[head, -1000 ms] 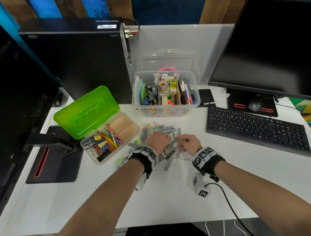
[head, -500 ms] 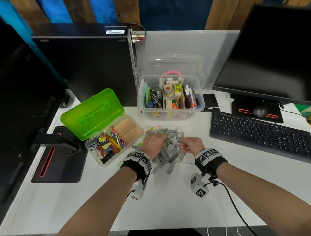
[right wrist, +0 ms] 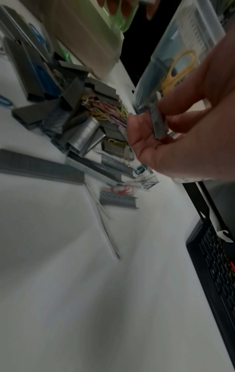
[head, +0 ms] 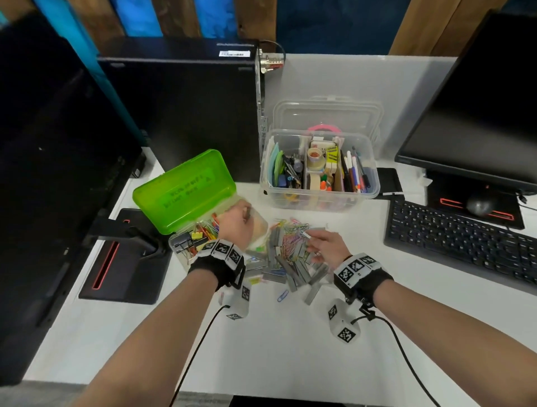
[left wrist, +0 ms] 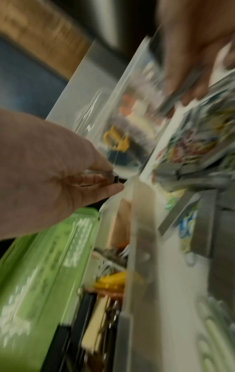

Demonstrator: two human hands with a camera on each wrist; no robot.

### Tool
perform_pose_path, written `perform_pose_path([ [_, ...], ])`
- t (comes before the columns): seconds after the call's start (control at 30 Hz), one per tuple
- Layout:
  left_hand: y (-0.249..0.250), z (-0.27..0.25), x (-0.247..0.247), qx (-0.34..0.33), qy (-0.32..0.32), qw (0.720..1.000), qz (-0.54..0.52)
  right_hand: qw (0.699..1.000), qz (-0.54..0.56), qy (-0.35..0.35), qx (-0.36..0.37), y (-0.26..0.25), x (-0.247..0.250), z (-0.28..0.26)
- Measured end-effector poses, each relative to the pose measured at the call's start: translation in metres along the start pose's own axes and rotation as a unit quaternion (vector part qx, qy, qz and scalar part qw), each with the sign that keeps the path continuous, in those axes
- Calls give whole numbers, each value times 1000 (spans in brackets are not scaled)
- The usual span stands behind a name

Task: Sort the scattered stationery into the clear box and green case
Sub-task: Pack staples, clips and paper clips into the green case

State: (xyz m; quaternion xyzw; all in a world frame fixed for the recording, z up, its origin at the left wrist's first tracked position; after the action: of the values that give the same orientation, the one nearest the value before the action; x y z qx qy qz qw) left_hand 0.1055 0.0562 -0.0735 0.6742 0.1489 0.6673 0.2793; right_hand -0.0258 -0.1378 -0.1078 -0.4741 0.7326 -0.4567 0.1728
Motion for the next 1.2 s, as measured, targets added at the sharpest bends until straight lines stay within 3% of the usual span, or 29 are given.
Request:
perform_pose_path([
  [0.1, -11, 4, -5, 20, -32, 997, 64, 1000, 6, 1, -18, 7, 1, 2],
  [0.53, -6, 2, -15, 23, -114, 982, 147, 1000, -10, -16, -15, 9, -7, -3],
  [0.87, 0, -5, -9, -90, -137, 940, 298, 999, -19, -26, -6, 4, -10, -1],
  [1.07, -7, -12, -2, -145, -185, 909, 344, 999, -23, -36, 0, 2, -11, -3],
  [1.2, -9, -11, 8, -163, -181, 918, 313, 999, -33, -40, 7, 1, -10, -4],
])
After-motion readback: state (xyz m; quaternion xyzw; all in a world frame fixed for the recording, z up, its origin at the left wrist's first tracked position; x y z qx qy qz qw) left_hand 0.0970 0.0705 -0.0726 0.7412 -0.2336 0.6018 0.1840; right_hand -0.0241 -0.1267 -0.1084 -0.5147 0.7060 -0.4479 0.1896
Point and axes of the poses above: each hand's wrist, its own z-axis towards the middle knuckle, its own x-axis out of the back of the hand, y = z × x, the point moved 6 cm from there along z, towards the middle knuckle, and after that the axes turned 9 degrees about y, right-handed, at the moved point
